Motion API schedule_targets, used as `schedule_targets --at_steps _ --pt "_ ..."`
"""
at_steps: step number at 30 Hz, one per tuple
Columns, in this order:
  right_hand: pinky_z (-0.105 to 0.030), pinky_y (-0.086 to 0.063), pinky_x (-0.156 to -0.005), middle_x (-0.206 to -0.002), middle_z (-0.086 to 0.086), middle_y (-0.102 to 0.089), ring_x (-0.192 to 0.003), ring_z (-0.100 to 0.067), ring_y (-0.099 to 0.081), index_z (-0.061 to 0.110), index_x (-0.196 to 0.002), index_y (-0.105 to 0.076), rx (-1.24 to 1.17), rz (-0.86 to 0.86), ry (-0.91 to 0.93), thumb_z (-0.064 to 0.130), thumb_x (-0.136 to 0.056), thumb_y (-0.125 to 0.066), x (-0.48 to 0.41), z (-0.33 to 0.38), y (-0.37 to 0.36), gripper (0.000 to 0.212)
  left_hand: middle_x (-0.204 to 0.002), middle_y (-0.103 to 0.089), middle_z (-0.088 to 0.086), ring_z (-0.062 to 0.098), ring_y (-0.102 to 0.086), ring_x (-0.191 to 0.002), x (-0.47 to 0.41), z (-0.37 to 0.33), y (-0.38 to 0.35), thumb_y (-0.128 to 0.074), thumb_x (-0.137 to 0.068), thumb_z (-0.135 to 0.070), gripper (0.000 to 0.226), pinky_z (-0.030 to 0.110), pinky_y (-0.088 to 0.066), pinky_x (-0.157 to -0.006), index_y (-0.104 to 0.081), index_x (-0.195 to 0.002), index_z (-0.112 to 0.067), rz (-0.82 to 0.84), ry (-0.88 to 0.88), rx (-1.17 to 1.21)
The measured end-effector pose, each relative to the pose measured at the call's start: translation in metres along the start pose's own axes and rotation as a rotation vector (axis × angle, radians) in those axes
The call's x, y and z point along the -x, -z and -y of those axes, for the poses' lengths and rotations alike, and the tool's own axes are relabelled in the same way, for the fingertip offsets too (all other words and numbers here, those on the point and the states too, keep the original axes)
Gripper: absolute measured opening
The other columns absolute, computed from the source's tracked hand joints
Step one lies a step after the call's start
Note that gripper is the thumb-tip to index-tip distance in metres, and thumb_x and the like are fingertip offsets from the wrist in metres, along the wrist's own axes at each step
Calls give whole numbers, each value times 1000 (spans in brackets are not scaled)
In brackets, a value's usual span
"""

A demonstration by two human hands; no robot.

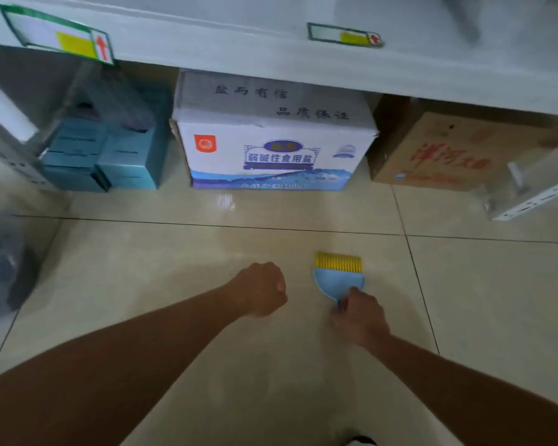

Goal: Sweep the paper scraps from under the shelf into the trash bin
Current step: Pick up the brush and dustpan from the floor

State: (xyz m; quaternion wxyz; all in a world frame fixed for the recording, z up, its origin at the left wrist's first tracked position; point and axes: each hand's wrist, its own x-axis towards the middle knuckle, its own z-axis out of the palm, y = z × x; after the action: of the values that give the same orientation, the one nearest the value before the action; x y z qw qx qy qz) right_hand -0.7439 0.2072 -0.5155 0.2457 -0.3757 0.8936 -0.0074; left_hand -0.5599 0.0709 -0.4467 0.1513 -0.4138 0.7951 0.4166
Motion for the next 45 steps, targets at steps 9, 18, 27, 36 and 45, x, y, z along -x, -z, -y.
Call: schedule_targets --at_steps 9,18,27,36,45 --pt "-28 -47 -65 -83 -2 -69 -82 -25 -66 19 -81 -57 -266 -85 -105 36 -68 -62 6 9 5 22 -105 -73 17 31 -70 -95 -22 -31 -41 -60 -86 -38 40 41 -57 -85 -72 -100 -2 46 166 243" --pt "-20 -48 -58 -64 8 -62 -62 -6 -60 26 -64 -55 -628 -81 57 33 -61 -67 44 37 58 14 -86 -70 21 28 -67 -69 5 -60 -22 -61 -93 -23 30 37 -57 -63 -68 -97 6 -186 316 1043" --pt "-26 -55 -51 -78 -17 -64 -55 -16 -61 6 -85 -63 -1322 397 215 7 -77 -76 97 120 137 15 -59 -70 8 18 -68 -54 92 -38 73 -57 -93 -12 18 26 -60 -52 -64 -82 0 -400 184 1199" --pt "-25 -60 -59 -75 -12 -67 -57 -16 -64 11 -79 -62 -1281 635 329 1 -74 -75 155 223 171 17 -59 -71 10 12 -69 -45 179 31 135 -53 -94 -15 20 22 -54 -41 -60 -79 -4 -648 116 1323" --pt "-20 -57 -56 -67 -5 -69 -53 -9 -65 9 -74 -67 -1132 716 545 4 -82 -71 234 375 194 10 -72 -70 16 25 -69 -63 304 97 219 -55 -94 -14 20 36 -61 -67 -64 -87 2 -895 -113 1360"
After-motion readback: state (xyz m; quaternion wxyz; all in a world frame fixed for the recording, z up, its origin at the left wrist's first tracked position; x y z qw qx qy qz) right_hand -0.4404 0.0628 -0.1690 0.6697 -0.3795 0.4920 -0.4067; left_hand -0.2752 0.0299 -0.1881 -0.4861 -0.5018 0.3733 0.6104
